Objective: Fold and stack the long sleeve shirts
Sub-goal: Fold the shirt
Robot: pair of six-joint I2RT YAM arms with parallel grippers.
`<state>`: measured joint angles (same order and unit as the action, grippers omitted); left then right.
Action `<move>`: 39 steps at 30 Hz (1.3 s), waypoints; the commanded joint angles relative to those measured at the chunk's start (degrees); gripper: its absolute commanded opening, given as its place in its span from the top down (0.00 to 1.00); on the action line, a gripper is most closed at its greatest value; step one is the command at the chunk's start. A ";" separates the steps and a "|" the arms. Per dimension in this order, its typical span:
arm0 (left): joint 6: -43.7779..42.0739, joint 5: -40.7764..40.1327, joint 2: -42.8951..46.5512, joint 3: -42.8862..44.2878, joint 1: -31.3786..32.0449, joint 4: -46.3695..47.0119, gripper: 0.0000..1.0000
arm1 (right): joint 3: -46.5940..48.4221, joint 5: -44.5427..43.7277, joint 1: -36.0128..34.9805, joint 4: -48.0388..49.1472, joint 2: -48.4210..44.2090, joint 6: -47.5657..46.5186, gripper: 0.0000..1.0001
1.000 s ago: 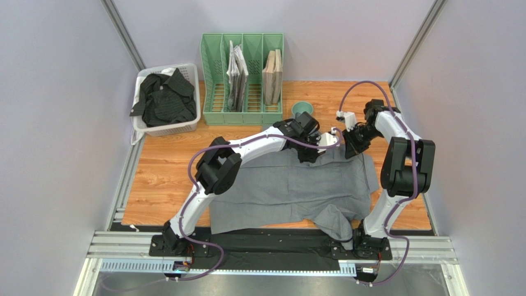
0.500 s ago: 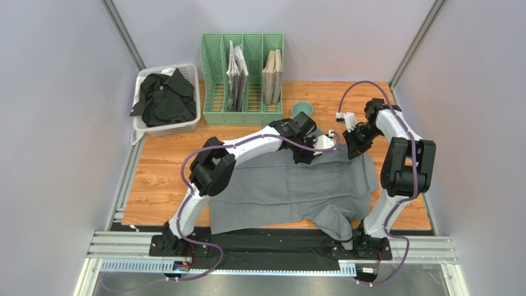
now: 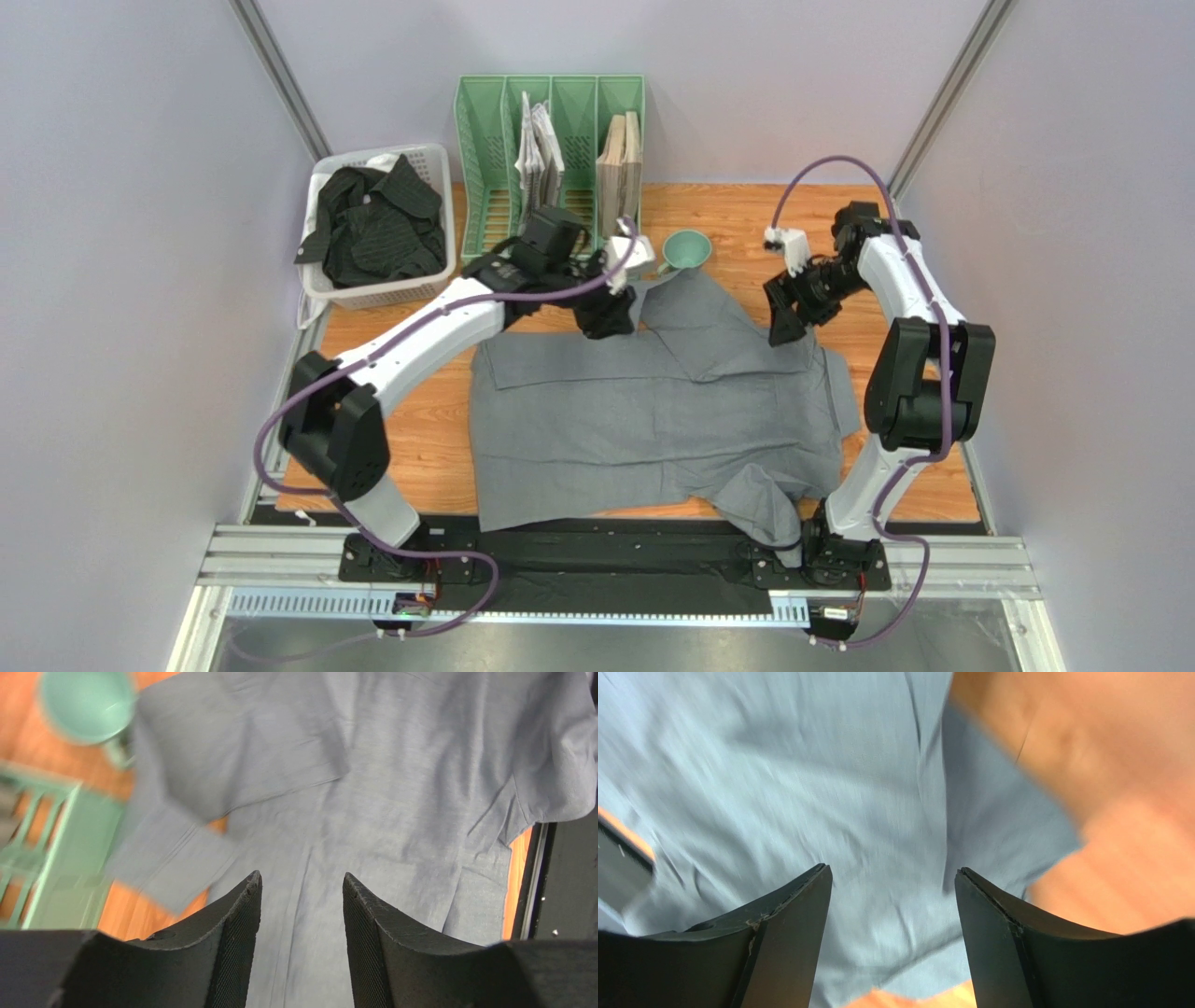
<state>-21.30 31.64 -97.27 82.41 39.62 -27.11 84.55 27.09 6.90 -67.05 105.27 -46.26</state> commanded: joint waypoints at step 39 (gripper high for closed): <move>4.60 -3.07 38.20 -22.98 -15.54 10.73 0.09 | -15.10 20.27 -21.75 62.90 -9.08 91.14 1.00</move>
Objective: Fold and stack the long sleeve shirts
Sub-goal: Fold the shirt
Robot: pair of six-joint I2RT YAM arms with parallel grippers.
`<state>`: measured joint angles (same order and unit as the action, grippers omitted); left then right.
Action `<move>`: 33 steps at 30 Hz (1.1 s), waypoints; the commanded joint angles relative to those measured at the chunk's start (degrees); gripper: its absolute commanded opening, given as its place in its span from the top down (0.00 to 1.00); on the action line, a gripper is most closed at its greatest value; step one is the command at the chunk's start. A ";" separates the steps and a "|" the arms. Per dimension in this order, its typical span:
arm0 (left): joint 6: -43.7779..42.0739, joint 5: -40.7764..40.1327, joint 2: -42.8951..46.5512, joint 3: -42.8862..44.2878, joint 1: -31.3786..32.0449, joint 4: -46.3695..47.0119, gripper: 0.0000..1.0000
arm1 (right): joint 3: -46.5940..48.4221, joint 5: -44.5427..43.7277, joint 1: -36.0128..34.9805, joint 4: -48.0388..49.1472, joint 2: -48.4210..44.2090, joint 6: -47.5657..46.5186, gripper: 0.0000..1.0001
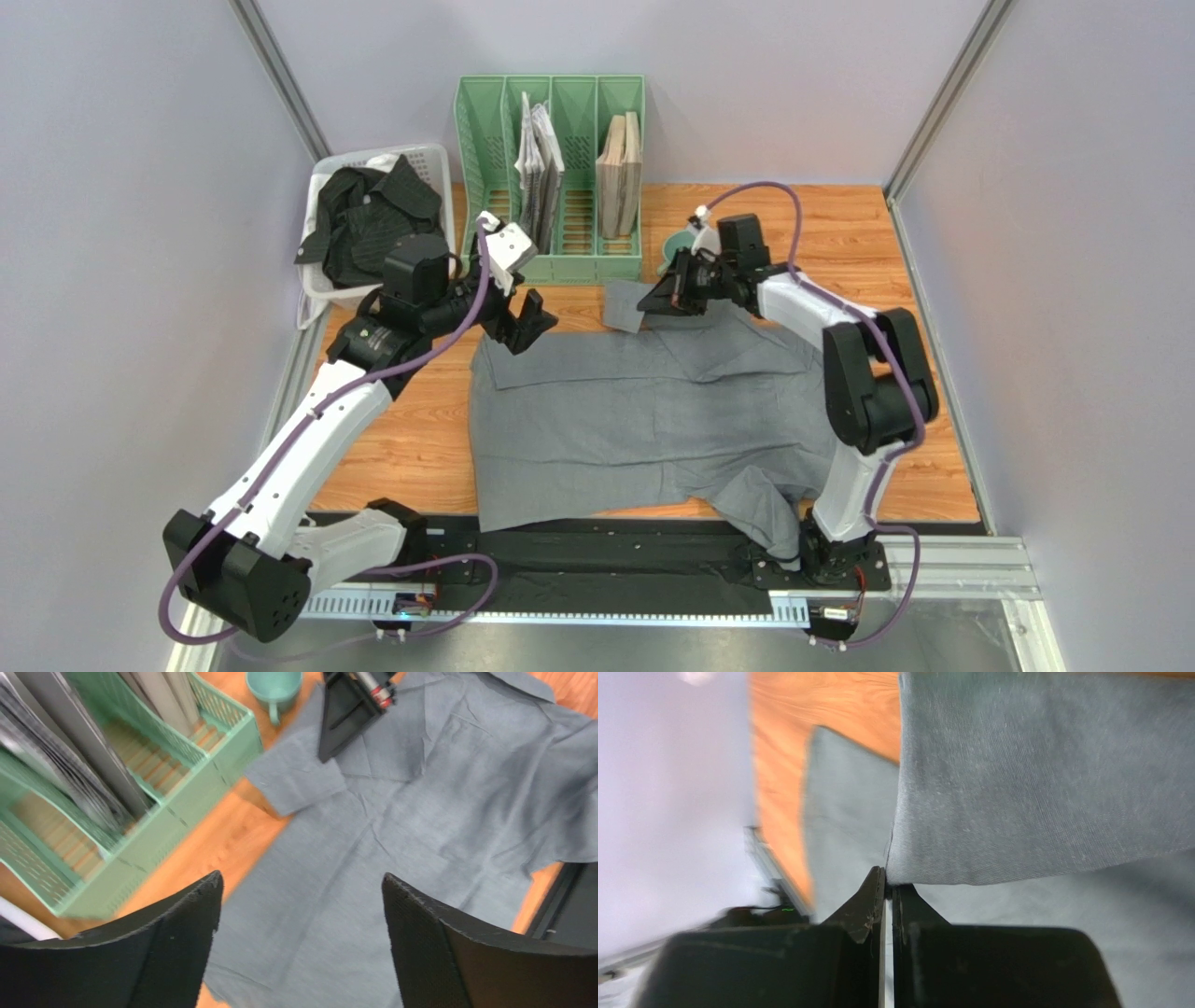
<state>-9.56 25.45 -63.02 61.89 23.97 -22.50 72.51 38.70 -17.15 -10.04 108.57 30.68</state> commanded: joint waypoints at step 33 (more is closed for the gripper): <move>-18.64 -11.12 -13.88 -9.25 22.09 47.30 0.29 | -26.36 12.80 2.91 22.44 -41.24 44.74 1.00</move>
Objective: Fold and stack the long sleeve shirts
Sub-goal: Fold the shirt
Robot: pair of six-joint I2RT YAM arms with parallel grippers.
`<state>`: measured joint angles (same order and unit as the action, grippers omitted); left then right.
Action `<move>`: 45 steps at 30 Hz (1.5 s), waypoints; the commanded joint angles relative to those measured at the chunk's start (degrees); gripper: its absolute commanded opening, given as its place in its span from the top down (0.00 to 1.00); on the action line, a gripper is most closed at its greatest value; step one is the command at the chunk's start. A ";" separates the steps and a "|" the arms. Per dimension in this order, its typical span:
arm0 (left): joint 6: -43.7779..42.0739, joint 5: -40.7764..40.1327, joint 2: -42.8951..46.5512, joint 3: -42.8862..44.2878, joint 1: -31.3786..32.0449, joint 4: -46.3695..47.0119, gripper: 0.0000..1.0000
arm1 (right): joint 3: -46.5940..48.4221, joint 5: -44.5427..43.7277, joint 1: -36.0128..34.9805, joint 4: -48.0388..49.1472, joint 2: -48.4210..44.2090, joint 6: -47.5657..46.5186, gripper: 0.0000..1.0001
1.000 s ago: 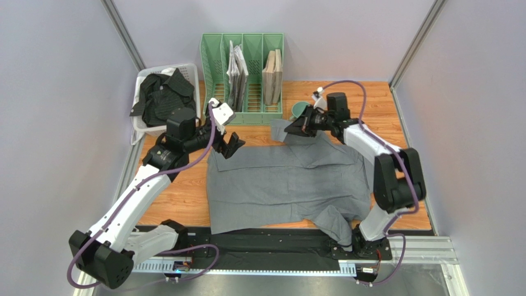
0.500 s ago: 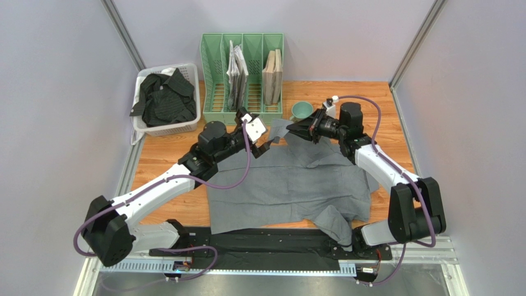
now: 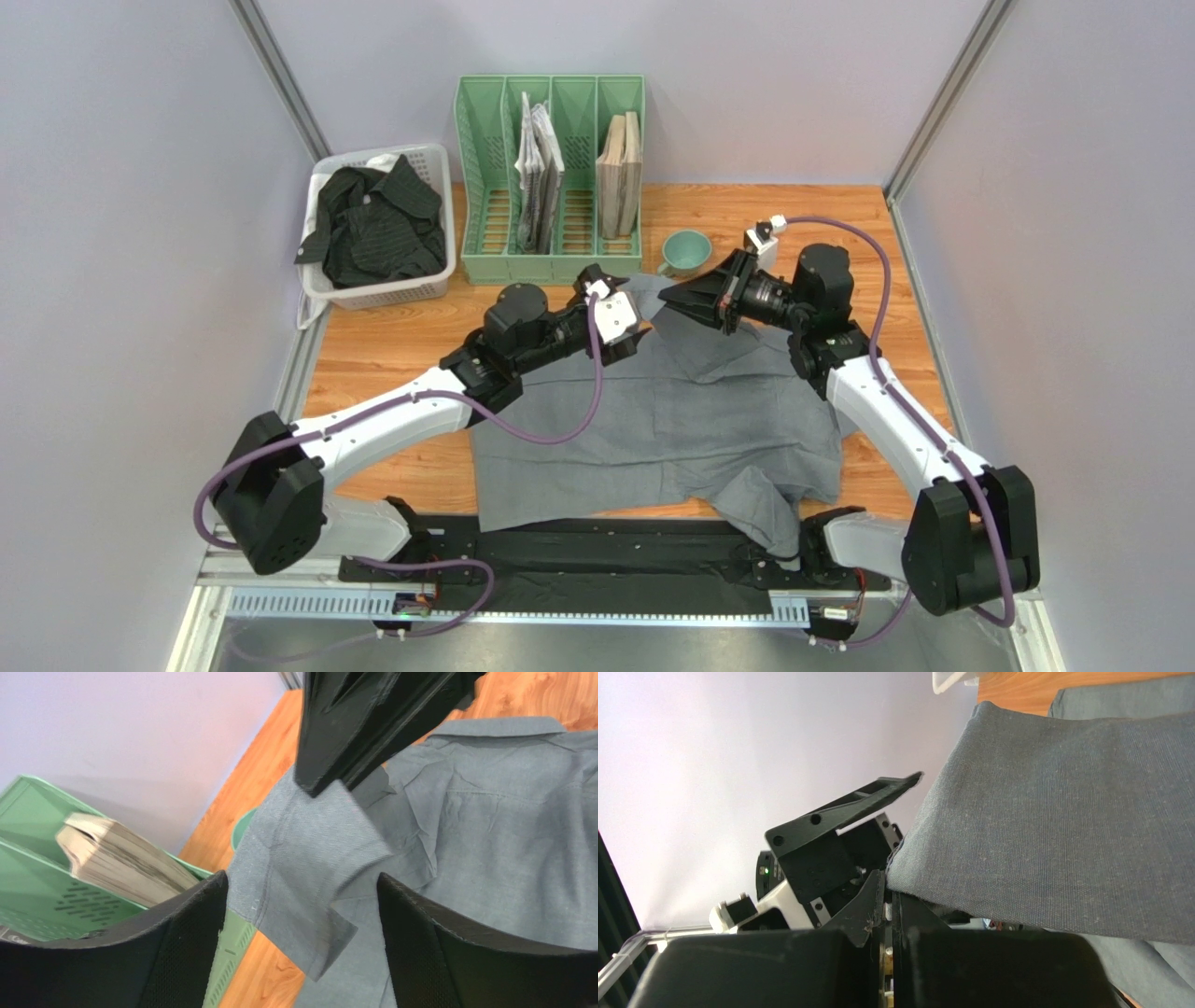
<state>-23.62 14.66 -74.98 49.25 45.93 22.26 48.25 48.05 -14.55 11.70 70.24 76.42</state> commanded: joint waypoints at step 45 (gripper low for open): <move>20.46 24.28 -10.01 36.18 4.34 -48.10 1.00 | 39.29 -23.43 23.08 -73.59 38.12 -108.86 0.80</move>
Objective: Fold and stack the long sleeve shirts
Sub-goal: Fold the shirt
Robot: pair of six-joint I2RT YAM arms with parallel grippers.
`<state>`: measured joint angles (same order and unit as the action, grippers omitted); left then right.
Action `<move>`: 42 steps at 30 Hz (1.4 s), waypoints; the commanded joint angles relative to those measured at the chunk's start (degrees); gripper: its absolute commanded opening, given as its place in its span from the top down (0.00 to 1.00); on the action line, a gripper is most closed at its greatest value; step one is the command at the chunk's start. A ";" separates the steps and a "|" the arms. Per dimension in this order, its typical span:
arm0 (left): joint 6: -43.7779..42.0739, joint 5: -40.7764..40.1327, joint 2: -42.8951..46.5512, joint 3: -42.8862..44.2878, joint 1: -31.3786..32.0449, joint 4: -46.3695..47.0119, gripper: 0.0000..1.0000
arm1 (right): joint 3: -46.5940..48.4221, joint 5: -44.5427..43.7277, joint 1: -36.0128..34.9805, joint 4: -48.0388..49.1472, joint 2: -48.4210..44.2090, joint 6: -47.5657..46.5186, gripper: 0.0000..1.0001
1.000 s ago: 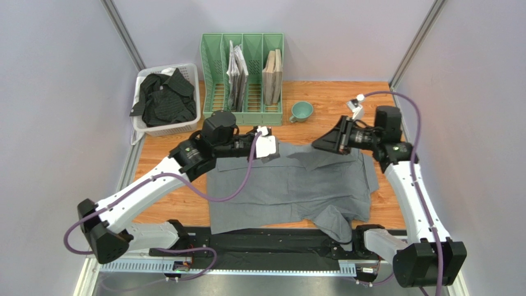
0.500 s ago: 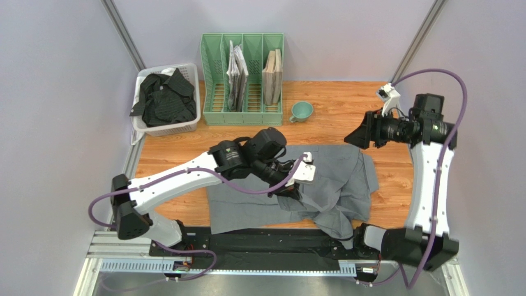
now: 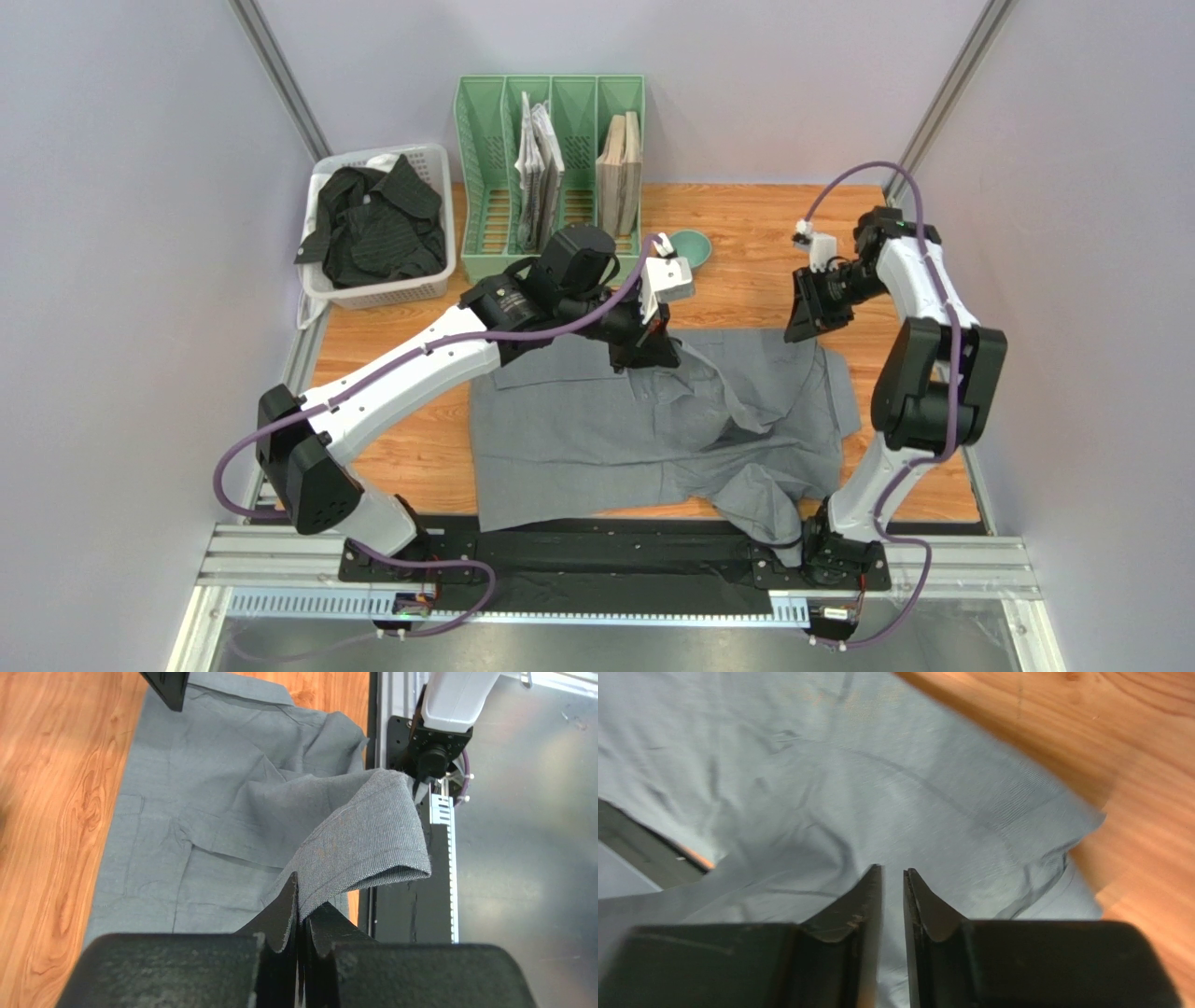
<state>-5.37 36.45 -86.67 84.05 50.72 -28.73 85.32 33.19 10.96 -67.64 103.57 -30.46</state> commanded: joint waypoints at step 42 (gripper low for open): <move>24.26 -0.94 2.13 -33.25 -32.88 16.25 1.00 | -0.85 -5.40 -7.62 -4.17 3.39 -12.52 0.52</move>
<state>18.00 35.62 -83.77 52.23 18.26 -15.86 84.51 29.41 4.14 -73.03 106.17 -41.67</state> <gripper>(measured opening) 0.007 0.533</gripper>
